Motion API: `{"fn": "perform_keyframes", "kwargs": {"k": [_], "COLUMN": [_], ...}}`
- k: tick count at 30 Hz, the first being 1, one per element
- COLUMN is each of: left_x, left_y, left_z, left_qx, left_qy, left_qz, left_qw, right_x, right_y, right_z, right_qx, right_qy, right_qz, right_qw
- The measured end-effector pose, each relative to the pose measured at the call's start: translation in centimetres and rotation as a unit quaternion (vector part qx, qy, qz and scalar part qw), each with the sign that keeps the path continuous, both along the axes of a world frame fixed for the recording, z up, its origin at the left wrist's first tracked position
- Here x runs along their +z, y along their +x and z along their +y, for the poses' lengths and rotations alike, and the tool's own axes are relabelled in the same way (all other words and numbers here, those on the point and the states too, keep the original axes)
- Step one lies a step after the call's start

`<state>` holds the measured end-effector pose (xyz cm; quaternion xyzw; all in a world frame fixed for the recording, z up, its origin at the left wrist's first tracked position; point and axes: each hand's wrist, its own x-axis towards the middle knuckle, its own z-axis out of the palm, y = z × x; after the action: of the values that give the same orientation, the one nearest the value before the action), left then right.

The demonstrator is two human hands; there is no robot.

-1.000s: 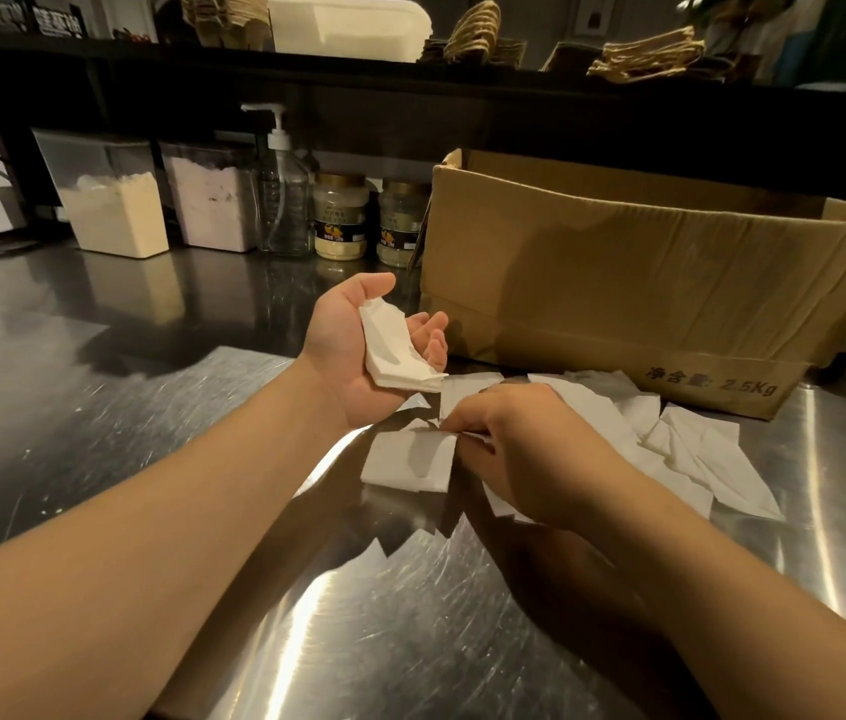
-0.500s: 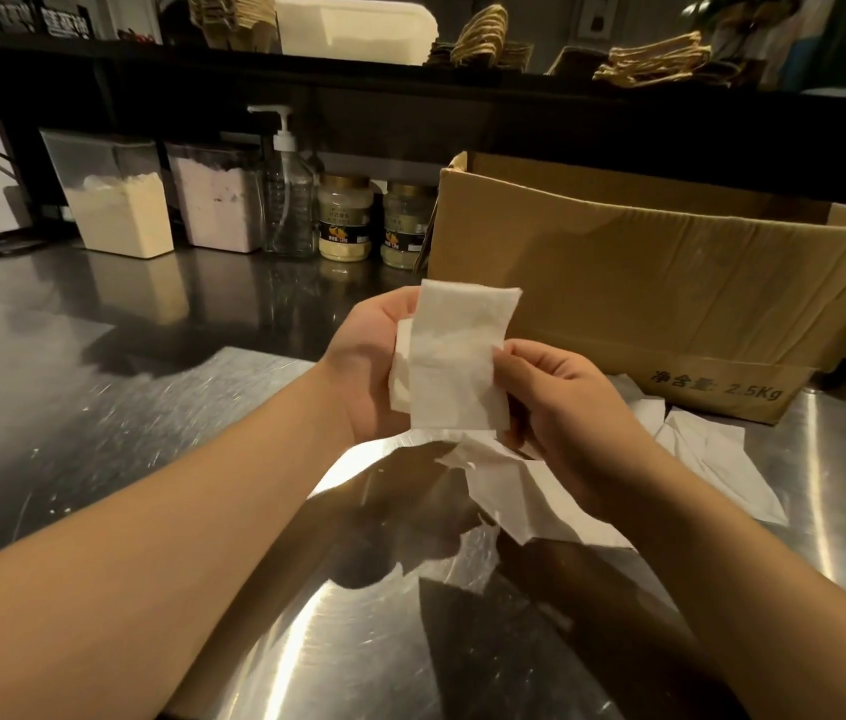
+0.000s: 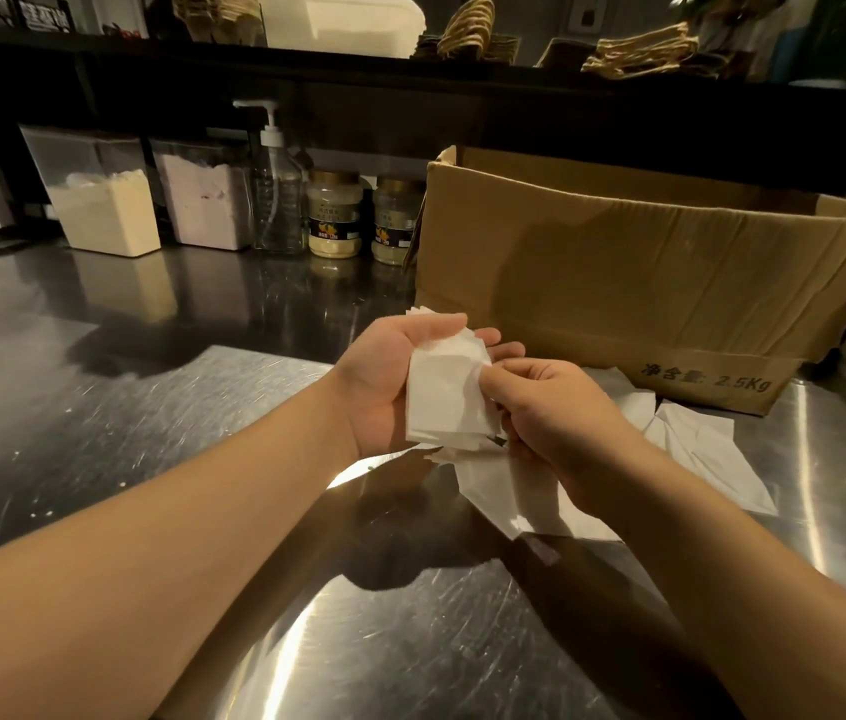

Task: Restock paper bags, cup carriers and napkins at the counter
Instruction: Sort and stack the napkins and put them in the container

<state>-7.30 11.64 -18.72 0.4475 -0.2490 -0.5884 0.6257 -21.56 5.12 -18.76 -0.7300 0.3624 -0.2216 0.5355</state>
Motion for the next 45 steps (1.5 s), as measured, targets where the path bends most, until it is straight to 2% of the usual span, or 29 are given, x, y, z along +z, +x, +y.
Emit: {"fn": "perform_keyframes", "kwargs": {"k": [2,5,8,11,14,18,21,24,29,35,39,42,45], "left_x": [0.0,0.2,0.4,0.4,0.5,0.7,0.7,0.7,0.8,0.7,0.7,0.5,0.4], "left_y": [0.0,0.5,1.4,2.1,2.5,2.5,2.4,2.5,2.1,1.9,2.0,2.1,2.1], "left_z": [0.1,0.2,0.2,0.1,0.0,0.0,-0.1,-0.1,0.1,0.0,0.0,-0.2,-0.3], "left_qx": [0.01,0.024,0.042,0.078,0.115,0.132,0.128,0.131,0.132,0.127,0.122,0.12,0.11], "left_qy": [-0.002,-0.02,-0.03,-0.041,-0.039,-0.037,-0.03,-0.029,-0.024,-0.006,-0.007,-0.01,-0.01], "left_qz": [0.004,0.05,0.123,0.168,0.197,0.198,0.19,0.178,0.147,0.105,0.099,0.109,0.123], "left_qw": [1.0,0.998,0.991,0.982,0.973,0.971,0.973,0.975,0.98,0.986,0.988,0.987,0.986], "right_x": [0.0,0.3,0.3,0.2,0.4,0.3,0.4,0.4,0.2,0.6,1.7,2.8,3.0], "right_y": [0.1,0.0,-0.3,-0.6,-0.9,-0.7,-0.7,-0.7,-0.5,-0.6,-1.3,-2.2,-2.8], "right_z": [0.1,0.0,-0.8,-1.3,-1.3,-0.7,0.2,0.7,0.6,-0.6,-1.2,-1.8,-2.9], "right_qx": [-0.007,-0.035,-0.07,-0.044,0.045,0.129,0.146,0.13,0.068,0.007,0.007,0.01,-0.048], "right_qy": [-0.012,-0.037,-0.175,-0.276,-0.31,-0.315,-0.346,-0.391,-0.394,-0.31,-0.13,0.005,0.09], "right_qz": [0.004,-0.046,-0.045,0.014,0.141,0.275,0.327,0.325,0.276,0.168,0.019,-0.107,-0.157], "right_qw": [1.0,0.998,0.981,0.96,0.939,0.899,0.867,0.851,0.874,0.936,0.991,0.994,0.982]}}
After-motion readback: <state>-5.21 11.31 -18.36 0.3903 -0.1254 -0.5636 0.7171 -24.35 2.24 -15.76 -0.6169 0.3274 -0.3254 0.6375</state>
